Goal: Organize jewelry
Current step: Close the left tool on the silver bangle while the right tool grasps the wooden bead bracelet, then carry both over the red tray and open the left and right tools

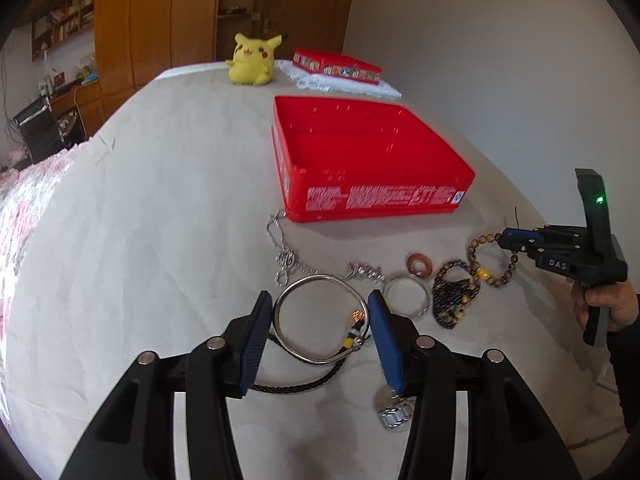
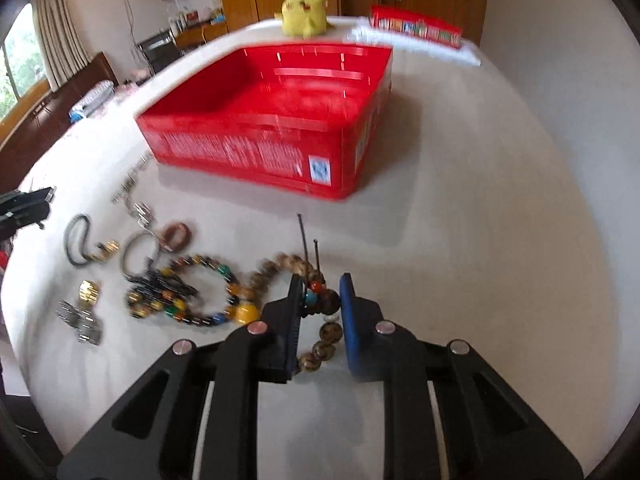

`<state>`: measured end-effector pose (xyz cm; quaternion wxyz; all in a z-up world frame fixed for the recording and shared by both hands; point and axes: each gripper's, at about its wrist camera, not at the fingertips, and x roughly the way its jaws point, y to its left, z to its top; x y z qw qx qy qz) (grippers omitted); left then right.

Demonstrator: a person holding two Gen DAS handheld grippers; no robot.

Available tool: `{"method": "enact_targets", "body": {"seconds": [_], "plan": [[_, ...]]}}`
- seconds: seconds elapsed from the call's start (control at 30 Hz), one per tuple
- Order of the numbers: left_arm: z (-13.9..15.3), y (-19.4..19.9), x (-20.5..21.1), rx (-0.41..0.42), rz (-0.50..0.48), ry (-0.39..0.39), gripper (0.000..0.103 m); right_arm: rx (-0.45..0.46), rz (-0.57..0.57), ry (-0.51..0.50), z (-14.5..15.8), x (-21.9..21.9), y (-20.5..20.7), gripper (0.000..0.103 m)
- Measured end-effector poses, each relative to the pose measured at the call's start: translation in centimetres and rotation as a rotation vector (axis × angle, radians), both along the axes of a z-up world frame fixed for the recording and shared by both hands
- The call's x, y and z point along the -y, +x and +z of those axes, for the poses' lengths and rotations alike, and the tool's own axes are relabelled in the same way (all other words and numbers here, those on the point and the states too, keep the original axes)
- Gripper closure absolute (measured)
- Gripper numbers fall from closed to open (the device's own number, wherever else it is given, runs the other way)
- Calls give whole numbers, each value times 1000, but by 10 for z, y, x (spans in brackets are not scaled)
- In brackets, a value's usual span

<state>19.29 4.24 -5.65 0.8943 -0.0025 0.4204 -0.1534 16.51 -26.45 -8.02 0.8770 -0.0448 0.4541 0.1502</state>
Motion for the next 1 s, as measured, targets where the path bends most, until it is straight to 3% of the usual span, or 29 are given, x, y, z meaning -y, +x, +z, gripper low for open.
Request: {"method": "enact_targets", "body": {"seconds": [0.33,0.57,0.8,1.0], "plan": [[39,14,22,55,-76,-2,53,123,54,-25,83,-12,0,86],[57,63,47,36,-147,-3,53,127,83,9,120,-23,44,86],[42,140,79,-15,-135,24,53,107,65,5,113,-44,112,86],[8,191,99,-77,-117,57,53,25,35,0,68,-55,164,86]]}}
